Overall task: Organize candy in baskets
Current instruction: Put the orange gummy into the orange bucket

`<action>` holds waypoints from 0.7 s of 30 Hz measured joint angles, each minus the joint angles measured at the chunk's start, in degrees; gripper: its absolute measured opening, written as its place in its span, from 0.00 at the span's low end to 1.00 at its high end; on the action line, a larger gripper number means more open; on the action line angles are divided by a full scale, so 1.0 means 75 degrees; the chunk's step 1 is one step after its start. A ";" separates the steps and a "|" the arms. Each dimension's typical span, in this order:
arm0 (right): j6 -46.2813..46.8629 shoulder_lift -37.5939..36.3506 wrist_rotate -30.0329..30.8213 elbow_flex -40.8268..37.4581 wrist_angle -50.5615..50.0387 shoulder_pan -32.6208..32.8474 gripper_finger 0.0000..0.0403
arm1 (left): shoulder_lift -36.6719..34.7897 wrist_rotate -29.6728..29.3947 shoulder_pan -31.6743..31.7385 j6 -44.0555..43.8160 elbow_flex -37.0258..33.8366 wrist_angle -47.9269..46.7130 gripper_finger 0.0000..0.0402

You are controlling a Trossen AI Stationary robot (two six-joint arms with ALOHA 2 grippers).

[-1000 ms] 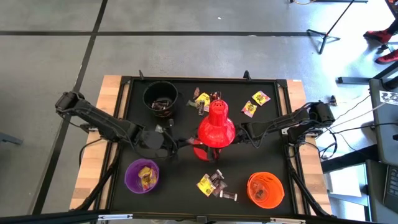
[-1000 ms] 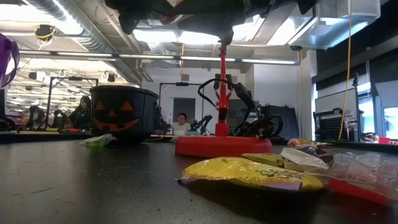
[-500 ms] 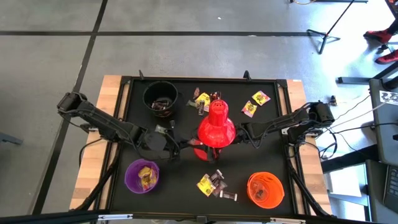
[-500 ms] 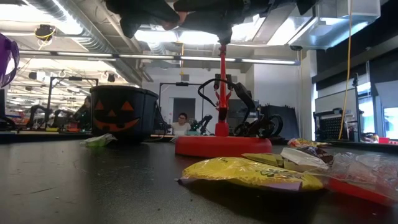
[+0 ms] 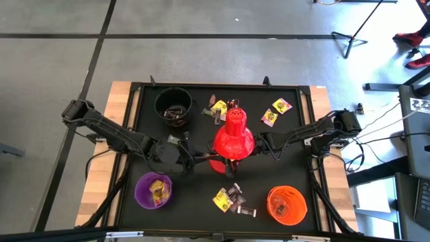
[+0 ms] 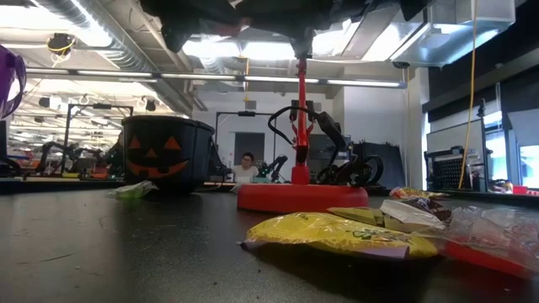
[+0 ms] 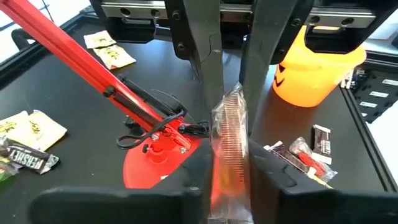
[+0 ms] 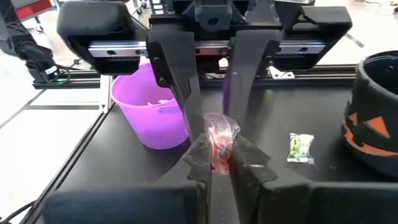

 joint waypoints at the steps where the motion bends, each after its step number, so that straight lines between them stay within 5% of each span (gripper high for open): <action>1: -0.0001 0.0000 -0.0035 0.0000 -0.0005 -0.0001 0.08 | 0.0000 0.0000 -0.0013 0.0001 0.0000 0.0003 0.20; 9: -0.0003 -0.0388 -0.0672 0.0000 -0.1314 -0.0003 0.08 | -0.0155 -0.0017 -0.0141 0.0420 0.0000 -0.0073 0.39; 21: 0.0665 -0.2207 -0.1446 0.0000 -0.4594 0.0931 0.08 | -0.0664 -0.0382 -0.0343 0.0603 0.0000 -0.0695 0.40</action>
